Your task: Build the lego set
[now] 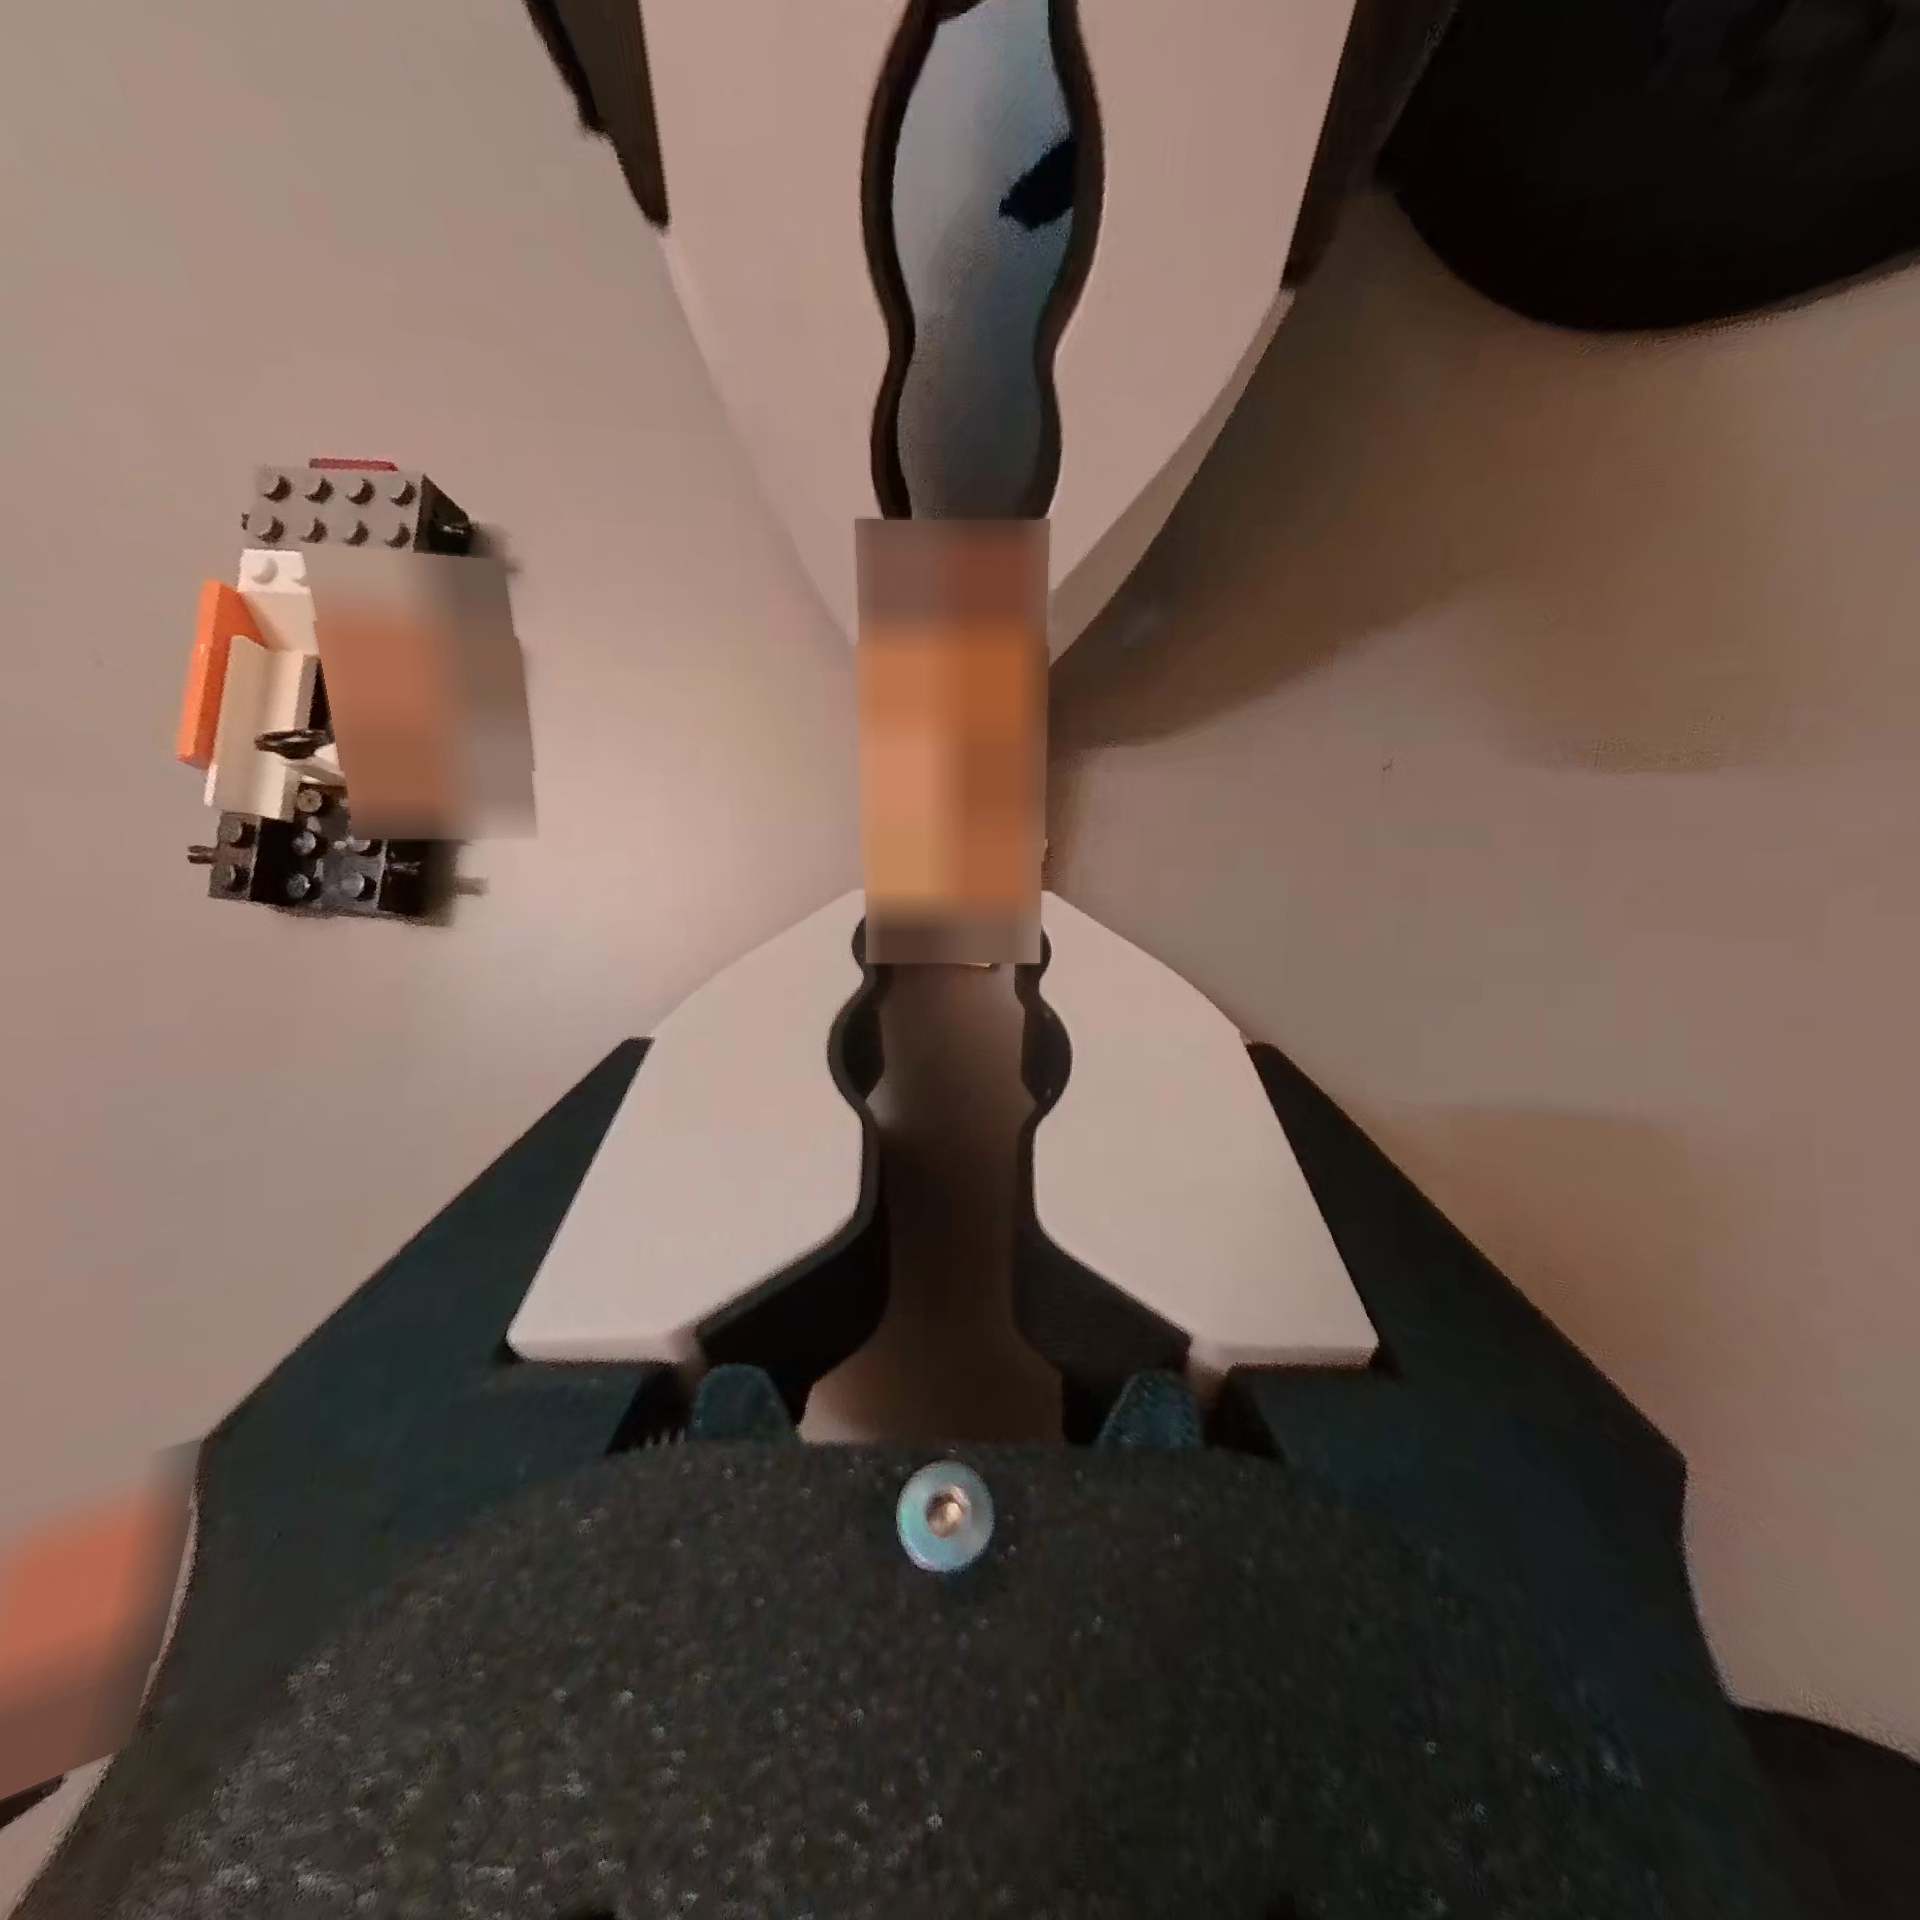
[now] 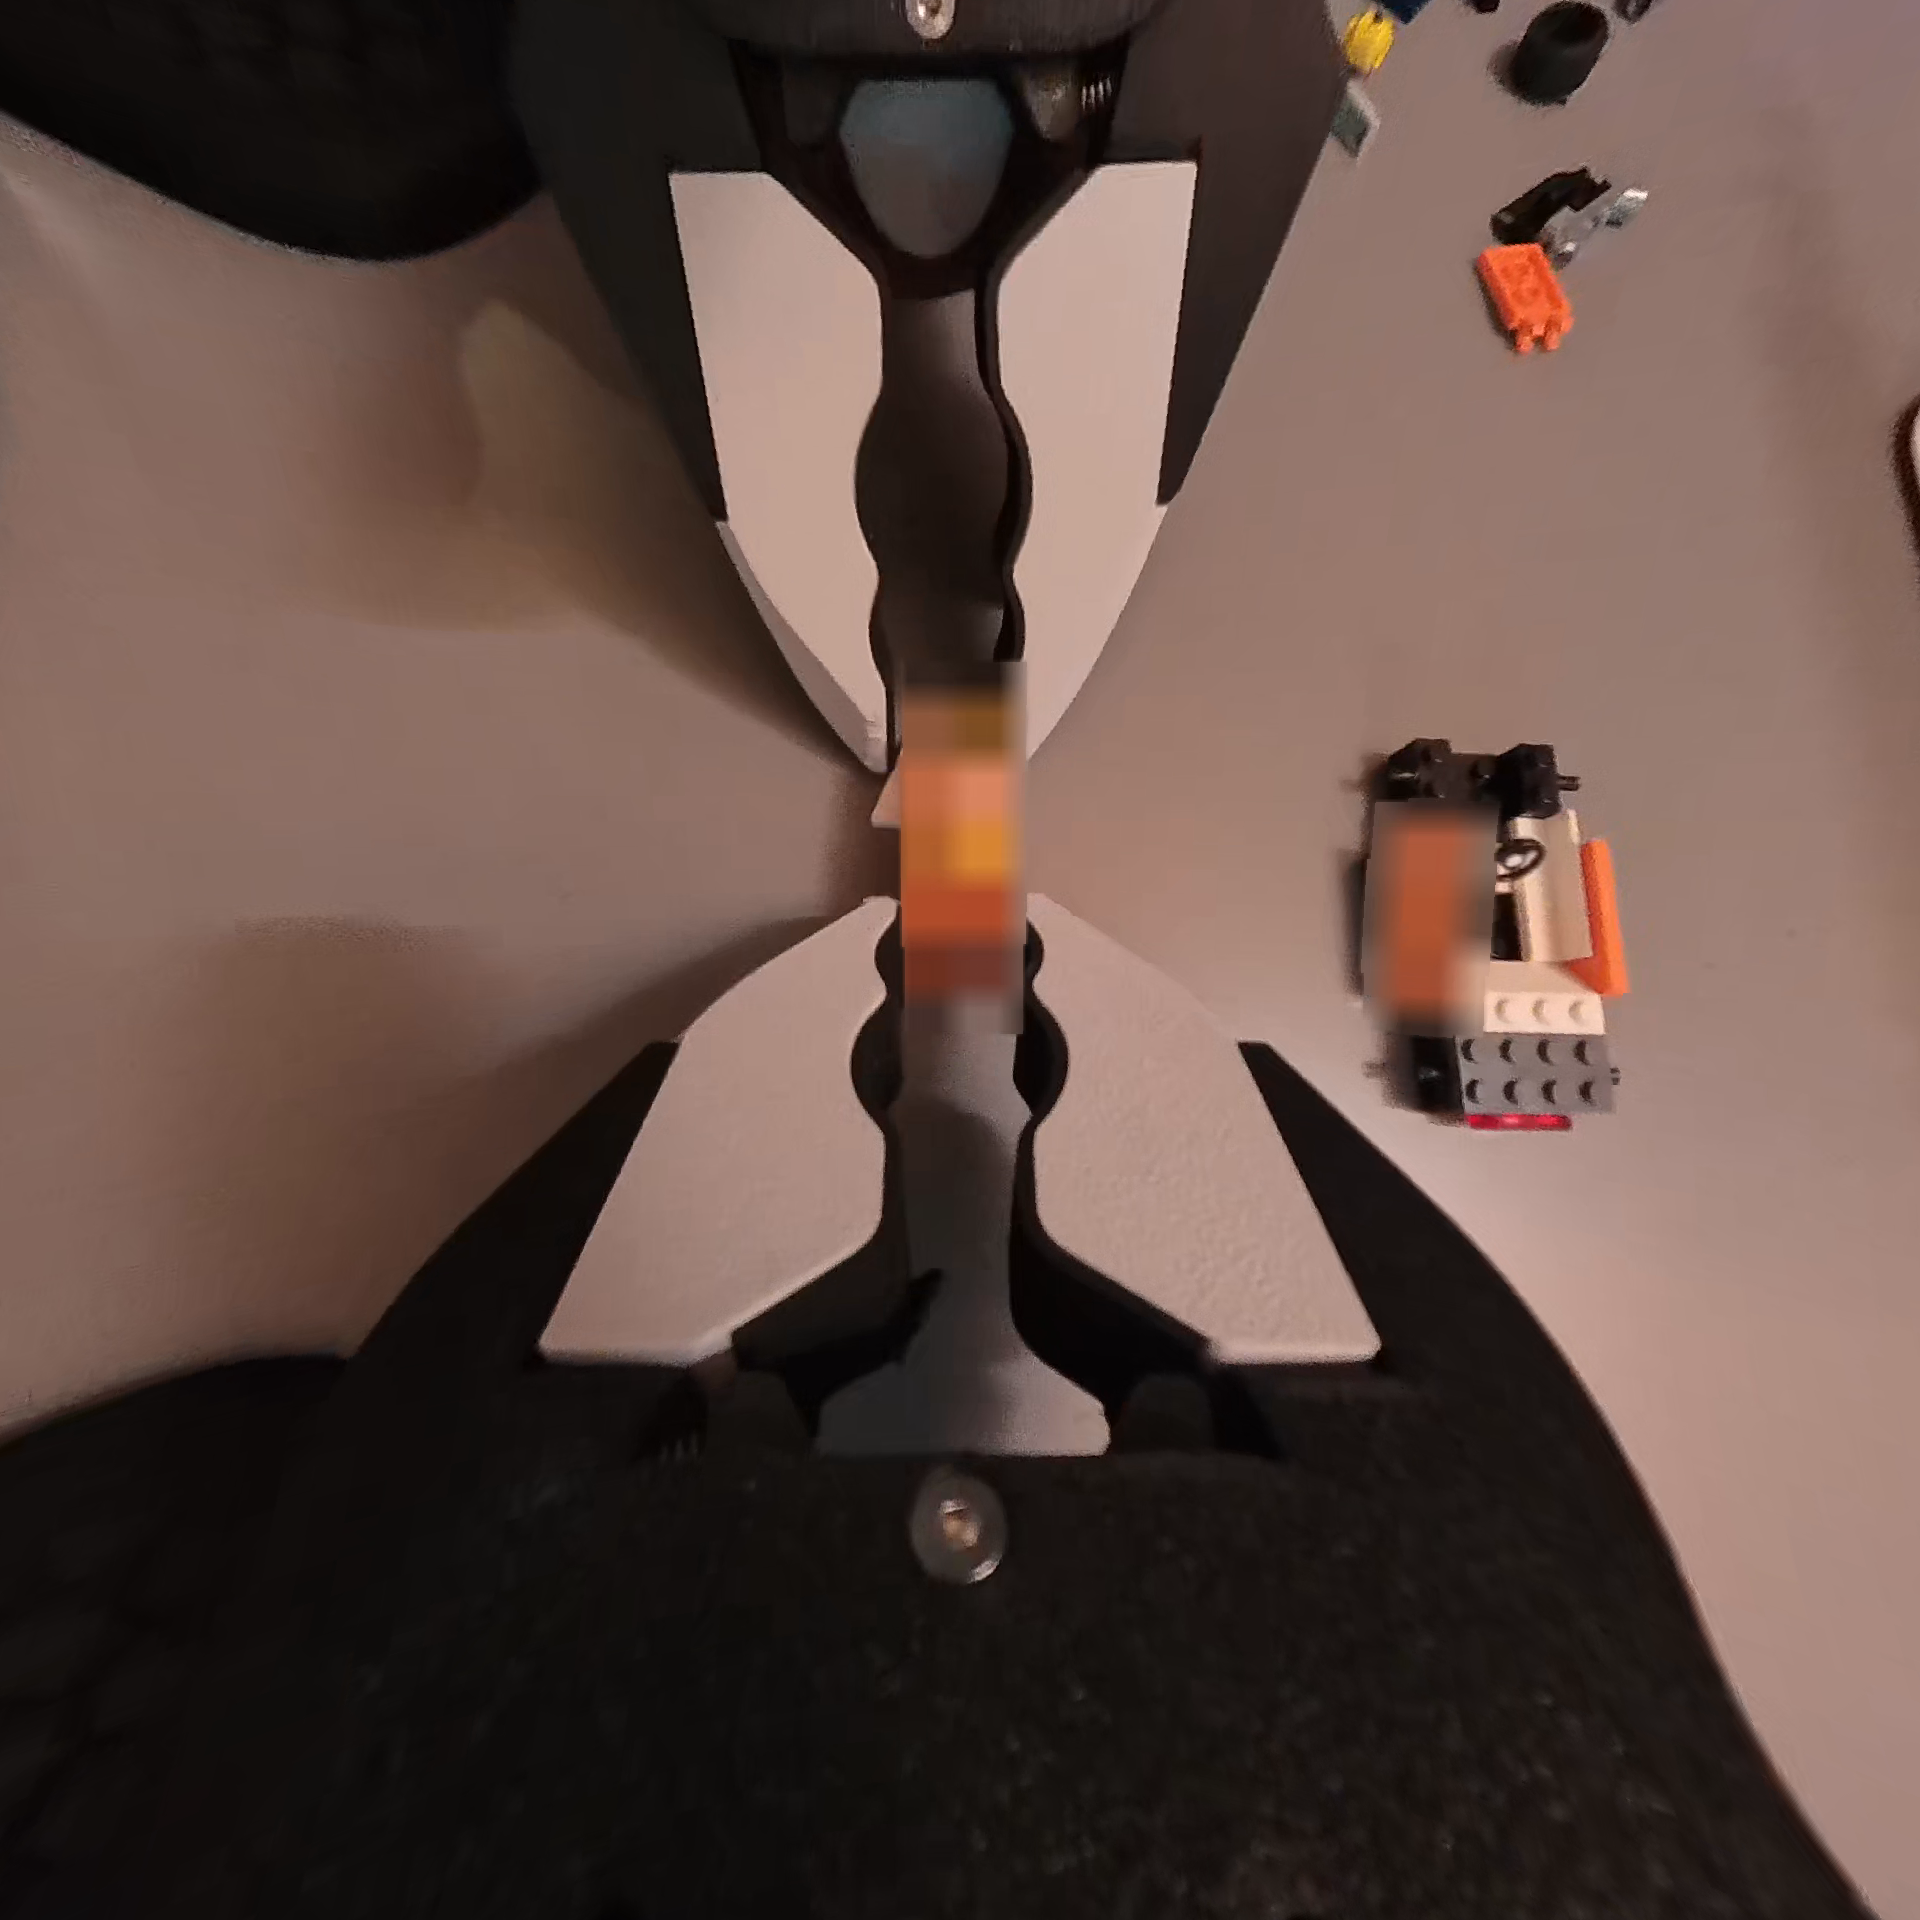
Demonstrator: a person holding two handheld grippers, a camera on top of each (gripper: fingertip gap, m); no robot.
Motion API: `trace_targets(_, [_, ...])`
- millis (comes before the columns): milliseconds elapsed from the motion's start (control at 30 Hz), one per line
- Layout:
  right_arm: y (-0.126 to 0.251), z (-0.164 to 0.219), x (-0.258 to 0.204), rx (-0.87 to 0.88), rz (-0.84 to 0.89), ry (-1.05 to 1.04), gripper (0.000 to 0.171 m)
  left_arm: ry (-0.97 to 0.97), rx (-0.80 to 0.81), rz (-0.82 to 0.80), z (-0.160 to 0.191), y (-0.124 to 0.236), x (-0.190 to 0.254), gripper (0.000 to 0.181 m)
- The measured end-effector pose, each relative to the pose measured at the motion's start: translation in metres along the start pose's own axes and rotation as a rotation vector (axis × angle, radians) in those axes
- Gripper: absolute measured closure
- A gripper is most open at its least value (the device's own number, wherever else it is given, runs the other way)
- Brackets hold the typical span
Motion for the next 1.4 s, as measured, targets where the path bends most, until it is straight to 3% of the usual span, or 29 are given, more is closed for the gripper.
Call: trace_targets(1400, [-0.018, 0.002, -0.006, -0.14, -0.026, 0.032, 0.154, -0.011, 0.037, -0.02, 0.0, -0.002, 0.003, 0.165])
Point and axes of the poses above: each gripper's, where its closed fingertips meet, y back along the fingers, z out of its underside, x = y × z across the jaws, the point moved 5 cm from there along y, back along the fingers, and after that the axes turned 11 degrees about z, right-handed, at the moved point
